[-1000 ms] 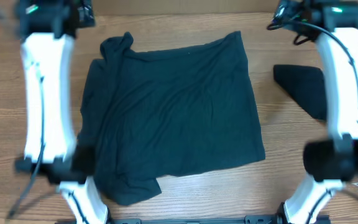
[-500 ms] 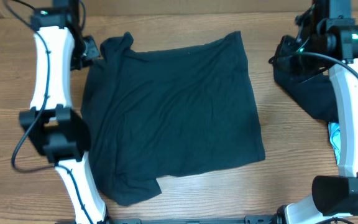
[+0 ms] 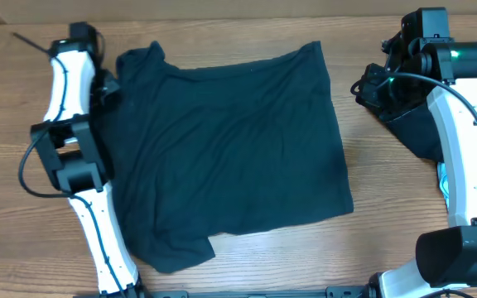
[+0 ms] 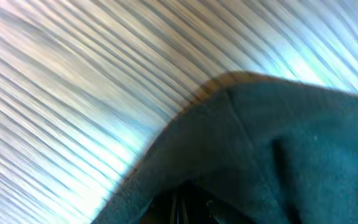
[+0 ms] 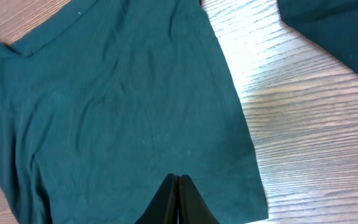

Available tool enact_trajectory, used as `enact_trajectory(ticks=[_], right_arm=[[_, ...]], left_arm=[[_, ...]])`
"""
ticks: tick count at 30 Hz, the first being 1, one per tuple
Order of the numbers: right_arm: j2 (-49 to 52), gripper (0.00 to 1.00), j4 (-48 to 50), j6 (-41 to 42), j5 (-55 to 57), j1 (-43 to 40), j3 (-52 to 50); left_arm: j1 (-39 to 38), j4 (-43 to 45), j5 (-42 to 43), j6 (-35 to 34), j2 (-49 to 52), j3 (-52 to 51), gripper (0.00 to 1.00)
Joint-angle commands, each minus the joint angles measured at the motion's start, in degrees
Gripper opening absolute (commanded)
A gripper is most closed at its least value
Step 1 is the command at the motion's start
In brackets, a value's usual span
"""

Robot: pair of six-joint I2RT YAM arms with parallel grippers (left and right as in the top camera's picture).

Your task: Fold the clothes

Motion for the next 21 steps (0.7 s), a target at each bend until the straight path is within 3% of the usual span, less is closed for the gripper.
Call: enact_trajectory(ticks=[1, 3, 5, 6, 11, 14, 17, 21], right_arm=[[-0.7, 0.04, -0.28, -0.2, 0.7, 0.17, -0.17], [-0.57, 0.04, 0.33, -0.2, 2.29, 0.15, -1.07], [0.2, 0.07, 3.63, -0.2, 2.27, 0.17, -3.37], [0.98, 0.08, 7.02, -0.17, 2.05, 0.17, -5.68], [11.61, 0.04, 31.8, 0.07, -5.55, 3.52, -20.87], [19.23, 0.04, 38.82, 0.11, -4.5, 6.71, -21.62], [23.65, 0.04, 41.83, 2.89, 2.82, 6.8, -21.62], [26.49, 0.04, 40.22, 6.56, 27.96, 2.75, -21.62]], left_arm=[[5.01, 0.48, 3.96, -2.64, 3.63, 3.78, 0.07], [6.29, -1.03, 6.43, 1.27, 3.61, 10.03, 0.19], [6.08, -4.81, 7.8, 6.84, 3.61, 17.22, 0.43], [5.62, -7.45, 8.11, 8.83, 3.58, 21.86, 0.5], [0.0, -24.96, 11.15, 14.01, 3.5, 48.83, 0.49], [-4.96, -26.95, 11.93, 15.37, -0.63, 48.68, 0.47], [-10.88, -26.97, 9.14, 16.98, -6.29, 48.68, 0.55], [-14.91, -29.07, 7.45, 18.1, -18.23, 48.68, 0.69]])
